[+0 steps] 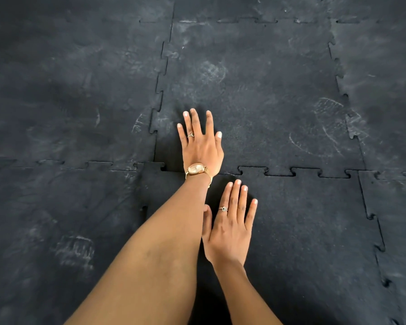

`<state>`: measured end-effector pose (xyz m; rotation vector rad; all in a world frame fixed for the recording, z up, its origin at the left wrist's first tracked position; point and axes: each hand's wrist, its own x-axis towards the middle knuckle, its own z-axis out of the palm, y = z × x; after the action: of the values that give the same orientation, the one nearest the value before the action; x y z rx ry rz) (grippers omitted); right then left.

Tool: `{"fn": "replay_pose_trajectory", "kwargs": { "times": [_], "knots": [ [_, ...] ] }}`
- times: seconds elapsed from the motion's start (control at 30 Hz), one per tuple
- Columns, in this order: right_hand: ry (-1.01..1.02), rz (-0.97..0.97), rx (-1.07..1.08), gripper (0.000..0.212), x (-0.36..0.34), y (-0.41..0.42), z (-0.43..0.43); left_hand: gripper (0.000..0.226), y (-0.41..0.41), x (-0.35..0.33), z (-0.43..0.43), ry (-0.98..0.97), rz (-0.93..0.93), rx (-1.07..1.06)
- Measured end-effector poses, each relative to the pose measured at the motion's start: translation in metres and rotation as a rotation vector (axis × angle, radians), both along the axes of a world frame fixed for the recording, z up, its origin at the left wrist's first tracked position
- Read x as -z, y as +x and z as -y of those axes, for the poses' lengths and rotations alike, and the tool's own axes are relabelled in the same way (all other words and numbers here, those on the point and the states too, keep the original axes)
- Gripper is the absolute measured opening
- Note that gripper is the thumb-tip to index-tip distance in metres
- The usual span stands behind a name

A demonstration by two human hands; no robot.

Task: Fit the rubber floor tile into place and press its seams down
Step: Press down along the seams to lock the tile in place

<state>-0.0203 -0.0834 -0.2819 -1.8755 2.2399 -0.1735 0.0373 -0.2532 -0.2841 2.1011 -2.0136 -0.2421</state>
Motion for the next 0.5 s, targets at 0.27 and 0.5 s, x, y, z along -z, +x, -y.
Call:
{"fn": "replay_pose_trajectory", "kwargs": {
  "times": [0.27, 0.5],
  "knots": [
    [0.035, -0.001, -0.006, 0.068, -0.009, 0.000, 0.001, 0.034, 0.043, -0.029, -0.040, -0.250, -0.490, 0.030],
    [0.048, 0.016, -0.028, 0.067, -0.008, 0.002, 0.001, 0.040, 0.109, -0.016, -0.106, -0.174, -0.098, -0.052]
  ]
}}
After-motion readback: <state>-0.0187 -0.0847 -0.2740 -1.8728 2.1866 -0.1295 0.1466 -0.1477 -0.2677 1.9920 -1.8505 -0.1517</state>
